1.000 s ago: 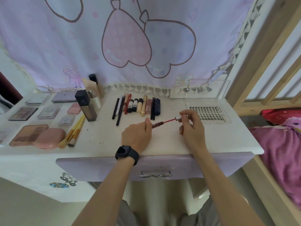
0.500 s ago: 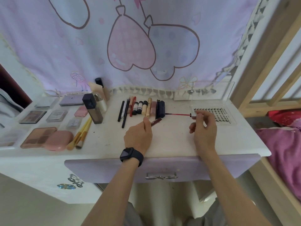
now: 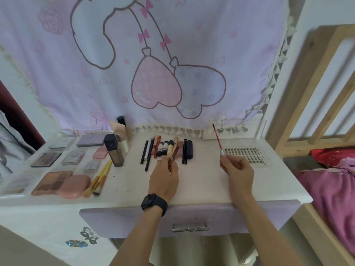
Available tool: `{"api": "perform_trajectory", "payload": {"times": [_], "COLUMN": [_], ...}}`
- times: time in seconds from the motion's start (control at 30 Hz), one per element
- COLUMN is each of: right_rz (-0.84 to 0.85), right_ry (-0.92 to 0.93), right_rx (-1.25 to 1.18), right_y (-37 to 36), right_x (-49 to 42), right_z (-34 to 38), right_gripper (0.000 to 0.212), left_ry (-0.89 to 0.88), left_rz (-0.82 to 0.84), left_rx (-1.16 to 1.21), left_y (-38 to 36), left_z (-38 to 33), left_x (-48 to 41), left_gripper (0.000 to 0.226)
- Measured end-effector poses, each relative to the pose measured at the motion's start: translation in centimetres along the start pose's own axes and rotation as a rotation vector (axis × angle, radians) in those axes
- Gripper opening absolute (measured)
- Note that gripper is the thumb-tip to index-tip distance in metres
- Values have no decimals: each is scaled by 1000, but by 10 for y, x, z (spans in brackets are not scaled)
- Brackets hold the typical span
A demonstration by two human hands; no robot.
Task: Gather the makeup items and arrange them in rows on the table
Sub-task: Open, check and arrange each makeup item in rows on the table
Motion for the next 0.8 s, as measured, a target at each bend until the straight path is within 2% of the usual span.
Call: {"api": "perform_trajectory", "payload": {"times": [0.07,0.2,0.27,0.4,0.47,0.6,0.8], "right_rz": [-2,3,30,114,139,133,174], "right_ry": [-4,106,169,240,312,390,410], "right_rx": [48,321,432,670,796,947,1020], "right_y": [8,38,52,62,61,58,49], "right_x": [6,21,28,36,37,37,36], "right_z": [3,12,17,25,26,24,21], "right_gripper": [11,13,12,13,14,17,23], "left_ry": [7,18,12,53,98,145,132], "left_rz": [-11,14,97,367,425,416,364], "left_rx": [15,-55,-111,-142,-169,-218,-285], "left_y": [1,1,-3,-20,-29,-43,-50], "left_z": [-1,-8,-17,-45,-57,-73,-83], "left_x": [-1,0,6,20,23,27,35], "left_gripper": [18,26,28,23,18,26,29]}}
Point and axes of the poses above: each hand's wrist, its own x-axis away from the middle knuckle, its own y-axis out of the back of the hand, z = x × y, the point moved 1 cm from there along -x, towards the middle knuckle, and after that the axes turned 9 degrees about -z, right-handed, at the moved point
